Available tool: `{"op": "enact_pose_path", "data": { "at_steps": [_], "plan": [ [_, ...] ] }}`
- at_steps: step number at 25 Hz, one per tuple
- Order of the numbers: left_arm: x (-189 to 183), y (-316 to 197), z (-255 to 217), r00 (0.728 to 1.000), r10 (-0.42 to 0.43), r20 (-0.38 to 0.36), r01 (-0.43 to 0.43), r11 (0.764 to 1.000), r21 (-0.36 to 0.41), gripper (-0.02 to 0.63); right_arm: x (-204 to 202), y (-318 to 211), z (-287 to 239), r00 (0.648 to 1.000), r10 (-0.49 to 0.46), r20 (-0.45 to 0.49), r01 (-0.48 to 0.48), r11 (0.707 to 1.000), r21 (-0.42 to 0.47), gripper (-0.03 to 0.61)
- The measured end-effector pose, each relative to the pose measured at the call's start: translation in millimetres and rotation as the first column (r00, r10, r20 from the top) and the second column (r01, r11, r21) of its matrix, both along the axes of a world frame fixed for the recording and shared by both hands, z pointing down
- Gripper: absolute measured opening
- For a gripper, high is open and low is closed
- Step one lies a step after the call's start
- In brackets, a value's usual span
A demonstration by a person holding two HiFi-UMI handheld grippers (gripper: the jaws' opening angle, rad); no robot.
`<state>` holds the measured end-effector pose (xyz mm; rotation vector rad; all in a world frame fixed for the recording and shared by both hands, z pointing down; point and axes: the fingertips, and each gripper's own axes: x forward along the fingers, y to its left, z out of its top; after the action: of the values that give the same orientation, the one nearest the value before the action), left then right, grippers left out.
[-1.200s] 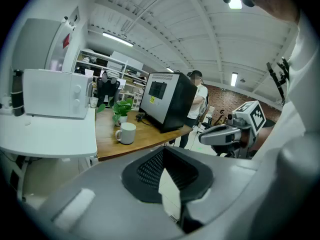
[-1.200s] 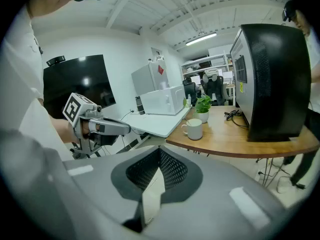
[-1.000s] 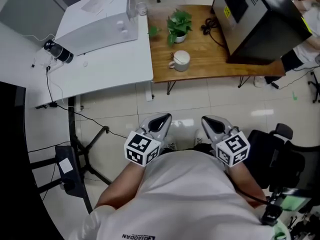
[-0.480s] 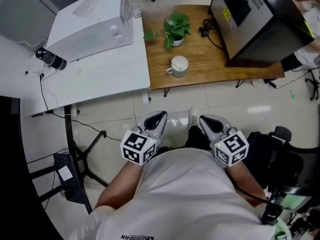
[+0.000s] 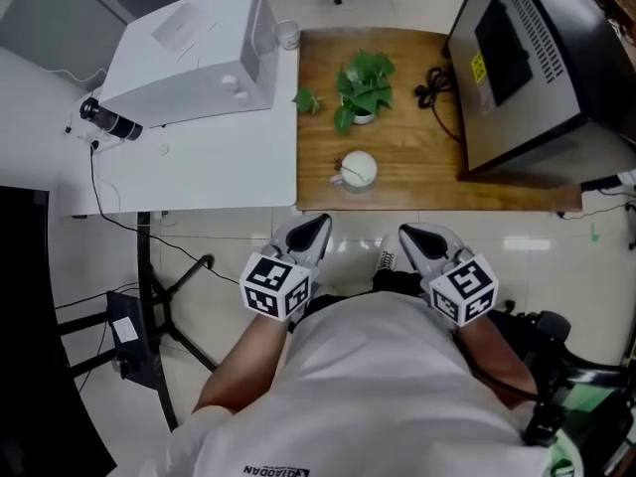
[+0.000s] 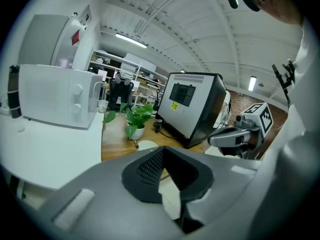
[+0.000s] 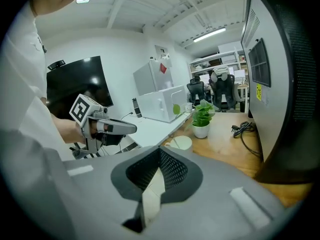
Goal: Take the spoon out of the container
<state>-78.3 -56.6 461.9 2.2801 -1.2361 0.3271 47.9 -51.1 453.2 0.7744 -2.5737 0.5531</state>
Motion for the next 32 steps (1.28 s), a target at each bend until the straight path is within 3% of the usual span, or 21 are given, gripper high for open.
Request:
{"op": "enact_pose_path", "data": {
  "at_steps": [6, 10, 14, 19, 24, 32],
  "plan": [
    [3, -45, 5, 0.993, -0.105, 0.052, 0.105, 0.994, 0.0, 0.005, 20, -37, 8, 0.995, -0.095, 0.008, 0.095, 0.995, -0.013, 0.008],
    [1, -65, 4, 0.986, -0.143, 0.089, 0.142, 0.99, 0.017, 0.005, 26, -52, 13, 0.995, -0.103, 0.021, 0.103, 0.994, -0.027, 0.008],
    [-2, -79, 10, 0.987, -0.121, 0.104, 0.121, 0.993, 0.005, 0.007, 27, -57, 16, 0.996, -0.082, 0.017, 0.083, 0.996, -0.037, 0.008],
    [-11, -100, 30, 0.992, -0.076, 0.105, 0.081, 0.996, -0.044, 0.045, 26, -70, 16, 1.0, 0.013, 0.026, -0.012, 0.999, -0.045, 0.008],
    [-12, -110, 49, 0.996, -0.022, 0.088, 0.03, 0.995, -0.094, 0.089, 24, -75, 21, 0.996, 0.087, 0.018, -0.085, 0.994, -0.067, 0.008],
    [-7, -125, 76, 0.999, 0.015, 0.037, -0.009, 0.988, -0.156, 0.146, 19, -76, 37, 0.992, 0.13, -0.004, -0.13, 0.985, -0.113, 0.008]
  ]
}}
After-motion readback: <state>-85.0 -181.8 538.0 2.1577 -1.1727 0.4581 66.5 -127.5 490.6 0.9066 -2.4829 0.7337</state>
